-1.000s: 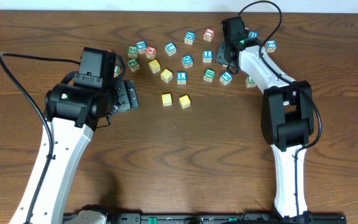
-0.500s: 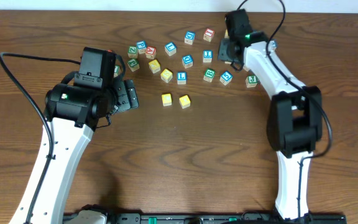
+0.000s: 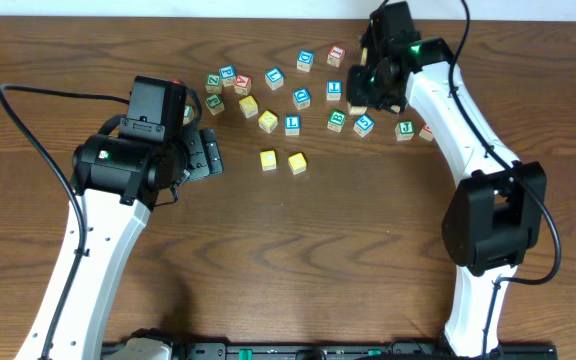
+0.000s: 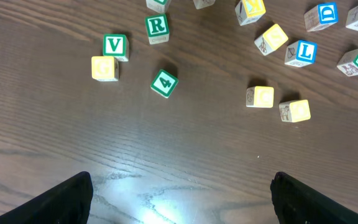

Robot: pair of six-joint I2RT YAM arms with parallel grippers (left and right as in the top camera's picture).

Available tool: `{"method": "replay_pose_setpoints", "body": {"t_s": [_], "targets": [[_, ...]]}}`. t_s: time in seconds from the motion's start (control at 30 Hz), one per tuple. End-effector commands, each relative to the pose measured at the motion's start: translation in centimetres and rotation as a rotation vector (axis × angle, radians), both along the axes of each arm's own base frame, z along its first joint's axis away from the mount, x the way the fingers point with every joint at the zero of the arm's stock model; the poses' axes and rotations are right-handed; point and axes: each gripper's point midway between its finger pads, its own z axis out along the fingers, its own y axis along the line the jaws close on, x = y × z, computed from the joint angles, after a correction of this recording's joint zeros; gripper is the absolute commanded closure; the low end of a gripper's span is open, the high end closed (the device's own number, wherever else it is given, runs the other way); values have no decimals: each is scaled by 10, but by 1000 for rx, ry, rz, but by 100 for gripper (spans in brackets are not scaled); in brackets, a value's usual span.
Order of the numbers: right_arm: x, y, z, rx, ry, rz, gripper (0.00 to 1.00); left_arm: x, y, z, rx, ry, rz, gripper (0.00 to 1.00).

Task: Spell out CORL
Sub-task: 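Lower the right gripper onto the green R block, then carry the green R block with the right gripper toward the O block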

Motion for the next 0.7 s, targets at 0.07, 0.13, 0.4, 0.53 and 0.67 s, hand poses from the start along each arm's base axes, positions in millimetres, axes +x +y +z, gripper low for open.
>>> {"method": "replay_pose_setpoints", "body": {"t_s": [0.07,0.13,0.4,0.53,0.67], "targets": [[-27,22,0,31,75,103,71,2,3,4,6,-8,19,10],[-36,24,-2,22,103,115,71,2,3,4,6,-8,19,10],[-60,43,-21,-8,159,182,71,2,4,4,6,-7,19,10],[-70,46,-36,-41,179,195,71,2,4,4,6,-7,19,10],[-74,49,-53,-72,170,206,70,2,3,4,6,-7,19,10]]}}
